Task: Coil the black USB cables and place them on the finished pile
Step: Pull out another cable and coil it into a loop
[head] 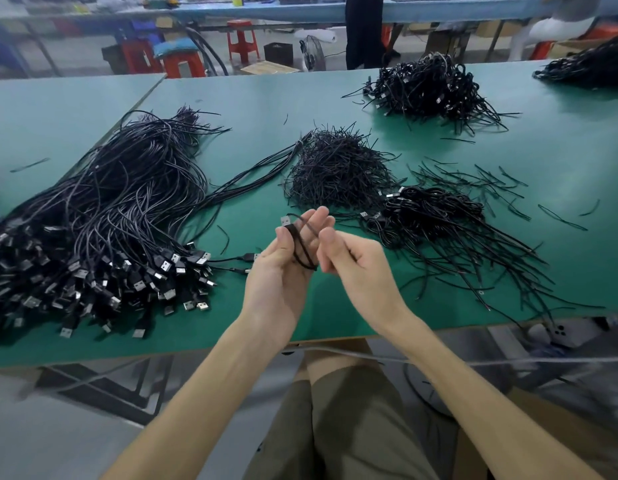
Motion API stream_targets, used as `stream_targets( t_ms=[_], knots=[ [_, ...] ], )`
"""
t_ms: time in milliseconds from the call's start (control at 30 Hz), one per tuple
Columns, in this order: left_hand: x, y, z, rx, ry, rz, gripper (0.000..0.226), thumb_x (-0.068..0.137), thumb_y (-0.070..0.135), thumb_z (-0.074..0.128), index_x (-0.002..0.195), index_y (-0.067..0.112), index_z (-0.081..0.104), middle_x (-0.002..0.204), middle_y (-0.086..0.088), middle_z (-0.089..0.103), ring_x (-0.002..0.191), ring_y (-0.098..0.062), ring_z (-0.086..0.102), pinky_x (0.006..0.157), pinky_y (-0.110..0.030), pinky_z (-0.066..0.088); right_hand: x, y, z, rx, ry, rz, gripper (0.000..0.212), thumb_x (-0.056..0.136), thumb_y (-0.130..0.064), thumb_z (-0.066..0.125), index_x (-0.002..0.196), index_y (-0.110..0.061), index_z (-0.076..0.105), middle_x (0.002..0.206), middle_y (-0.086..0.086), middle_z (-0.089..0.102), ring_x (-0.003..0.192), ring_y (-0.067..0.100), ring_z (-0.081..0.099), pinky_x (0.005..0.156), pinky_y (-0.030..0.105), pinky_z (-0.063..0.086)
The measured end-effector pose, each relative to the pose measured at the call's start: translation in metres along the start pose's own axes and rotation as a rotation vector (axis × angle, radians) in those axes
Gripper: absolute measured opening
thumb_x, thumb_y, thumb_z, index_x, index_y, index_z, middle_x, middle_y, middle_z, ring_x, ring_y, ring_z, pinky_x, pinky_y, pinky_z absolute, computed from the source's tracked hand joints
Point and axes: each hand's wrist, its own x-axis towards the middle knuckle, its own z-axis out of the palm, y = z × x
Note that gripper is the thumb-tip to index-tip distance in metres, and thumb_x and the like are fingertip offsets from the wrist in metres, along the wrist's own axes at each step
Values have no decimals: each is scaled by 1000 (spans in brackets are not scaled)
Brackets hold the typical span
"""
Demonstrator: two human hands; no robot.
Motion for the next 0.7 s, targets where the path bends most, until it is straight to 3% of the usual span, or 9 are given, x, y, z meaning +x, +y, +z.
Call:
stream_targets(
  t_ms=[133, 267, 333, 367, 433, 500, 633, 700],
  knots=[
    [1, 7, -3, 116, 32, -4, 45, 110, 30, 30, 135, 1, 55, 135, -8, 67, 127, -20, 62, 105, -33, 47, 1, -7, -6, -4, 10, -30, 49, 107, -33, 45, 63, -12, 52, 61, 11, 47, 59, 23, 39, 60, 39, 32],
    [0, 15, 6, -114, -10, -101, 47, 110, 31, 28, 134, 4, 57, 130, -3, 69, 123, -16, 64, 104, -31, 47, -4, 0, -4, -197, -144, -70, 46, 105, -34, 50, 66, -12, 56, 53, -5, 45, 49, 7, 36, 54, 20, 29],
    [1, 22, 9, -231, 11, -157, 41, 110, 30, 34, 115, 9, 68, 98, 6, 74, 88, -10, 70, 81, -25, 54, -8, 10, -4, -224, -171, -40, 46, 105, -37, 51, 67, -12, 55, 50, -12, 43, 46, 8, 36, 52, 15, 28],
    [2, 27, 8, -279, 28, -161, 35, 109, 29, 37, 104, 11, 67, 77, 11, 65, 65, -7, 59, 64, -22, 50, -10, 15, -7, -232, -176, -22, 48, 105, -40, 50, 66, -12, 54, 50, -13, 44, 45, 8, 37, 52, 15, 28],
    [1, 37, 5, -304, 28, -144, 34, 109, 29, 39, 85, 16, 59, 58, 13, 37, 46, -6, 29, 49, -19, 29, -8, 23, -17, -313, -198, 2, 52, 102, -49, 49, 64, -13, 53, 51, -13, 47, 46, 9, 38, 53, 21, 33],
    [-1, 48, -7, 18, -12, -44, 42, 108, 35, 40, 73, 19, 57, 56, 11, 27, 47, -7, 21, 49, -21, 20, 4, 28, -29, -393, -208, 47, 54, 97, -53, 55, 63, -11, 53, 52, -10, 53, 48, 7, 39, 55, 29, 39],
    [-7, 31, -25, 1469, -293, 350, 34, 105, 31, 45, 78, 18, 59, 57, 13, 46, 53, -12, 39, 55, -30, 38, 29, 23, -42, -496, -78, 29, 52, 91, -51, 68, 56, -13, 58, 47, -6, 52, 48, 11, 39, 53, 25, 32],
    [-7, 18, -25, 1653, -259, 436, 25, 107, 18, 46, 88, 12, 61, 63, 15, 57, 58, -16, 50, 63, -38, 48, 28, 17, -31, -494, -39, -24, 54, 96, -51, 62, 56, -14, 57, 48, -4, 50, 49, 12, 42, 55, 25, 32]
  ],
)
